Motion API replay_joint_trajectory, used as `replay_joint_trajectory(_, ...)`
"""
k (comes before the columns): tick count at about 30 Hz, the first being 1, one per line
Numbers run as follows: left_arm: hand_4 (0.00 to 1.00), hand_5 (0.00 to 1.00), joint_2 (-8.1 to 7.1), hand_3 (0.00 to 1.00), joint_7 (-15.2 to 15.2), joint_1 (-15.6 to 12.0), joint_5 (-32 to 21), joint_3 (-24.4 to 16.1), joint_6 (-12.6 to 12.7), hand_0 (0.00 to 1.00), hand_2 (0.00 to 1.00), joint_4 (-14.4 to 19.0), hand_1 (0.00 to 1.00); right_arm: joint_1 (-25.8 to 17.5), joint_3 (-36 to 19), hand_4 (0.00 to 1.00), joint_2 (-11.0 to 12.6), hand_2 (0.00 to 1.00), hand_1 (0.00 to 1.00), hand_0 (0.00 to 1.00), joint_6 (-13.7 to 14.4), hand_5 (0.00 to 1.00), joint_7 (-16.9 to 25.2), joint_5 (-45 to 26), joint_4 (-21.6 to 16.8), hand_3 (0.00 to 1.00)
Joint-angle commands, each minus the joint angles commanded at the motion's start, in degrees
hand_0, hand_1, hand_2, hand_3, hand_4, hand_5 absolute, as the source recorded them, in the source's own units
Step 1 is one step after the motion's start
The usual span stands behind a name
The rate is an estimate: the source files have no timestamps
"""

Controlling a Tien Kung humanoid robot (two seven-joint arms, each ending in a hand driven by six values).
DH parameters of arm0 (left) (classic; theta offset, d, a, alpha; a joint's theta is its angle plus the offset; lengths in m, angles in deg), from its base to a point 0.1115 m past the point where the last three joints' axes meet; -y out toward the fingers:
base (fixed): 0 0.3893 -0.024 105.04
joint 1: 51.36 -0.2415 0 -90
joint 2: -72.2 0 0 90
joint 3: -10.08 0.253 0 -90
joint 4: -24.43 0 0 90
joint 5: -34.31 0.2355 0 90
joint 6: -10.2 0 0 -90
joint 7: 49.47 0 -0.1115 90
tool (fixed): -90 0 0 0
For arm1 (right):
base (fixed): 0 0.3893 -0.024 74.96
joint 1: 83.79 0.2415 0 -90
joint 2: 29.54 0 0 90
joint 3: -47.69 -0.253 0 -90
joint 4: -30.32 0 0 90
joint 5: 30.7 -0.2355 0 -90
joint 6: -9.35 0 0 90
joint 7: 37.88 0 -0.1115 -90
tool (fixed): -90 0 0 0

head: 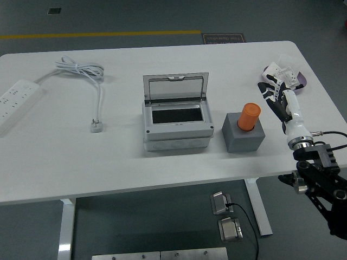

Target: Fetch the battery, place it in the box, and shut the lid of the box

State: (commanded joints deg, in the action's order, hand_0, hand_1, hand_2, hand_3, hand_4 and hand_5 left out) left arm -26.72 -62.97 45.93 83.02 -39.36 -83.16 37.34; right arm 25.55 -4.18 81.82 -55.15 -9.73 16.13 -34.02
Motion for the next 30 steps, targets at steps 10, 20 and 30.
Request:
replay_joint_trajectory(10,0.624,0.194,0.13,0.597,-0.2,0.0,0.5,-0.4,0.0,0.581,0.595,0.1,0.632,1.1,3.0,0.998,-1.3,0.814,0.743,0.751,-0.5,0.567,8.8,-9.0,3.1,0.852)
replay_joint_trajectory(20,0.625,0.193,0.17,0.598,-0.2,0.2,0.6,-0.3,-0.1,0.581,0.594,0.0,0.632,1.7,6.3,0.998,-2.1,0.746,0.731,0.736,-0.8,0.586,8.8,-11.3,6.7,0.791)
replay_joint_trajectory(30,0.625,0.193,0.25,0.597,-0.2,0.7,1.0,-0.3,-0.3,0.581,0.594,0.0,0.632,3.2,9.9,0.998,-3.2,0.719,0.724,0.726,-0.6,0.574,8.8,-13.0,8.7,0.767)
